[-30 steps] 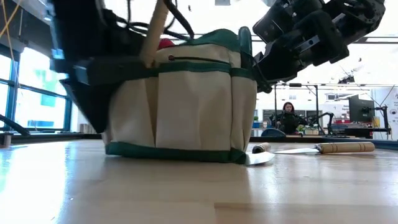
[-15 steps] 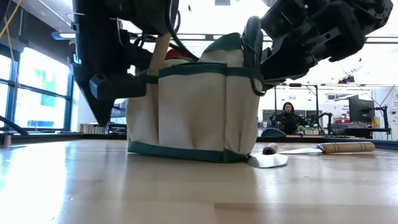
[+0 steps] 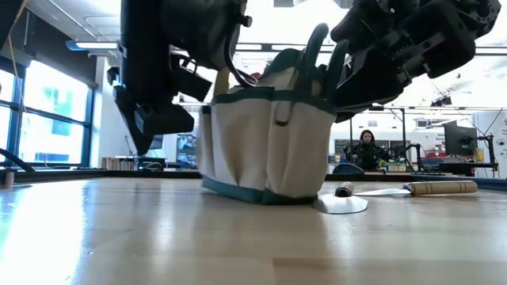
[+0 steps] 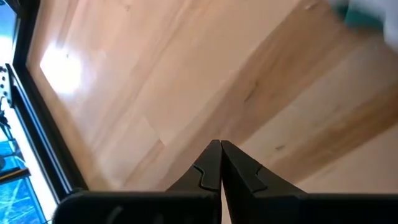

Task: Pick & Place Garden tools in Gardening bag
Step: Adjust the green gardening bag

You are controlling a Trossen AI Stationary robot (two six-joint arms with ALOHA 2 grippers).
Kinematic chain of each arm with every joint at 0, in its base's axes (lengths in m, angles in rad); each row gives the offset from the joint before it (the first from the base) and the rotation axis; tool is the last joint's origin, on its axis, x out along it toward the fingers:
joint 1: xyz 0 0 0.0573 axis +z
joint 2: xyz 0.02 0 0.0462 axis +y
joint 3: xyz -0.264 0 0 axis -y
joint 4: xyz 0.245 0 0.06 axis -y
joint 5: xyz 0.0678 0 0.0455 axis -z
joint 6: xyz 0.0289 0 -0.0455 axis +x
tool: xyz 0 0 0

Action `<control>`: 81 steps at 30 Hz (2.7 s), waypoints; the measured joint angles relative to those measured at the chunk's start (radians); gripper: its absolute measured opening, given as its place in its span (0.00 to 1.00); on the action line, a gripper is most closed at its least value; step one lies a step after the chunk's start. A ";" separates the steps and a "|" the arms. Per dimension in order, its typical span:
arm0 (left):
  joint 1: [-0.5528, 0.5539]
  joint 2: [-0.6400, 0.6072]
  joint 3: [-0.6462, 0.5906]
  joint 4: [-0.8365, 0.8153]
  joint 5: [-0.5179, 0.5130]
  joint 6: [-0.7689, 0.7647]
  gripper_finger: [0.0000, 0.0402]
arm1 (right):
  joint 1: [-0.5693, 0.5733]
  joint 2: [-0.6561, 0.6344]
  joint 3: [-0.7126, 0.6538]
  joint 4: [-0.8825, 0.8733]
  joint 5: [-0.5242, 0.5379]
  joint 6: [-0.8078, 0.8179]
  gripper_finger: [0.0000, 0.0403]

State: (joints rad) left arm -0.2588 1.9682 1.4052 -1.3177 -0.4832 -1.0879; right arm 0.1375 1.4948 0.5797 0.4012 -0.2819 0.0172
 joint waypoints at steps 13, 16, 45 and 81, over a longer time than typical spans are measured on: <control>0.099 0.000 0.000 -0.002 -0.024 0.115 0.00 | 0.033 0.000 0.000 0.023 -0.019 0.009 0.01; 0.097 0.000 0.000 -0.002 -0.023 0.115 0.00 | 0.034 0.002 0.015 0.015 -0.028 0.008 0.01; -0.092 -0.003 0.001 -0.071 0.115 -0.124 0.00 | 0.169 -0.273 0.127 -0.405 0.417 -0.181 0.01; -0.364 -0.004 0.255 0.045 -0.110 0.038 0.00 | -0.122 -0.259 0.088 -0.694 0.553 0.039 0.01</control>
State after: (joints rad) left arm -0.6230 1.9644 1.6601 -1.2728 -0.5935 -1.0496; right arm 0.0152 1.2354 0.6678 -0.2932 0.2708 0.0558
